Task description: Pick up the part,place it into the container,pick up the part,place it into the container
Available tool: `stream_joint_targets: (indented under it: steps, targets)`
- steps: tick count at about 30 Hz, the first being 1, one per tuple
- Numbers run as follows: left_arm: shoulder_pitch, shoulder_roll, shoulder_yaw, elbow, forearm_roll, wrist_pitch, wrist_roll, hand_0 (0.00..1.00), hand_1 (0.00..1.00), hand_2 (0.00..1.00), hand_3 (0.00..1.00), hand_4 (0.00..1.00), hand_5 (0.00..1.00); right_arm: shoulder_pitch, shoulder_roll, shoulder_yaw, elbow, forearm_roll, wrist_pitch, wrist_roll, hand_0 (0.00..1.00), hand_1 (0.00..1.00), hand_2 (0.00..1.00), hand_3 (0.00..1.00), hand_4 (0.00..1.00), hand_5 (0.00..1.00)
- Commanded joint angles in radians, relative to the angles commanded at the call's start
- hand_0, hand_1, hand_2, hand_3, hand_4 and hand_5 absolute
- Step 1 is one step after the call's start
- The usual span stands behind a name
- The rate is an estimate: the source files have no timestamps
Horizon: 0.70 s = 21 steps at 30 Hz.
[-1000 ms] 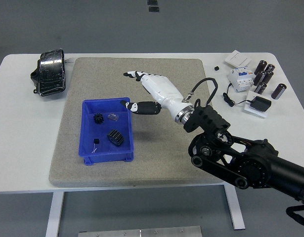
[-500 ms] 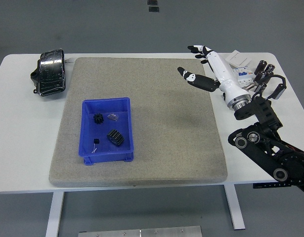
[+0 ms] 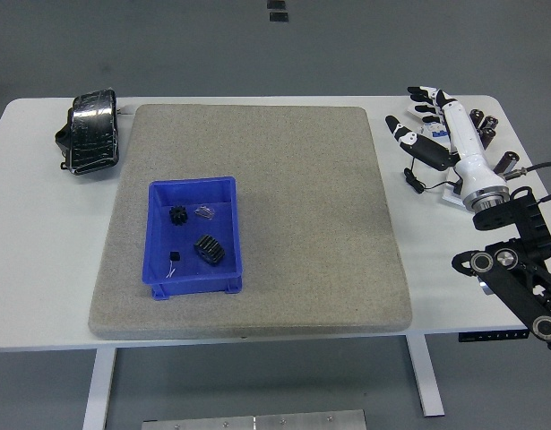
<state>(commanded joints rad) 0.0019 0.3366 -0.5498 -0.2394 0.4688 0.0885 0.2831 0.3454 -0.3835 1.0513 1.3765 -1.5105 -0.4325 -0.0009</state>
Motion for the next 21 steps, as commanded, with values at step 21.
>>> stream_joint_targets:
  steps: [21]
  targets:
    - [0.019,0.002,-0.006,-0.002,0.005,0.003,0.004,0.685,0.676,0.662,0.621,0.733,0.247,-0.049,0.018,0.011,0.013,0.016,0.006,0.015,0.712,0.742,0.784,0.790,0.814,0.552]
